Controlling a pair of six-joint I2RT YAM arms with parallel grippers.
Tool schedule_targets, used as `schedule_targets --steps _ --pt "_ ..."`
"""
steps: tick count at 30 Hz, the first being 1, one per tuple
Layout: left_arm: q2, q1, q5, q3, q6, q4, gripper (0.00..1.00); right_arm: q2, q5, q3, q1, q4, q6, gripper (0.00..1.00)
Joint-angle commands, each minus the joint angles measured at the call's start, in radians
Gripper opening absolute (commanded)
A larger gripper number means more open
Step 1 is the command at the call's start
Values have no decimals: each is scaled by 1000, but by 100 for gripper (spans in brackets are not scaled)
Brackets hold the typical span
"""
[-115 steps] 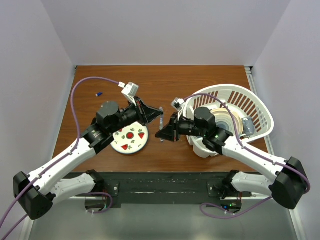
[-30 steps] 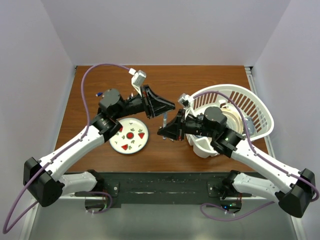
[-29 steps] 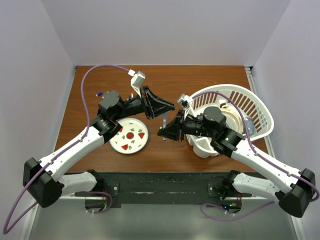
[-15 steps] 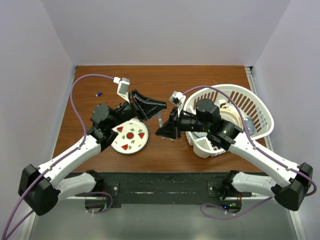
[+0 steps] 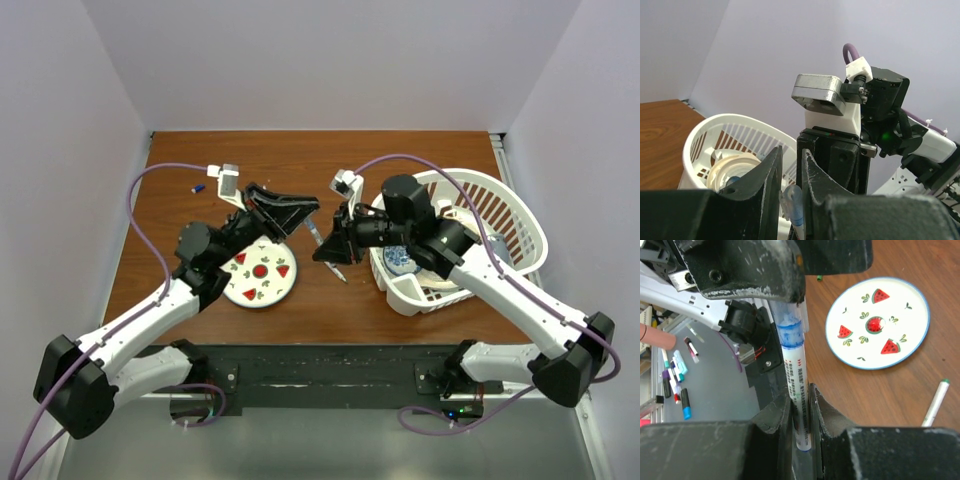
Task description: Insert the pens into the pen caps
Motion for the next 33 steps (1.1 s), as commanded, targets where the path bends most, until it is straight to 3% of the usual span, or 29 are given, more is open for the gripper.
schedule_targets --steps 1,8,16,28,33 --pt "17 -73 386 -103 -41 -154 0 34 223 277 -127 461 18 0" --pt "49 -110 397 -116 -121 -28 0 112 209 329 -133 454 -14 0" --pt "68 -124 386 -131 -60 -147 0 151 231 391 -173 448 -31 0" --pt "105 -165 389 -165 -141 -13 0 257 137 538 -190 467 -42 0" --pt "72 -139 342 -107 -100 -94 0 254 78 482 -188 416 -70 0"
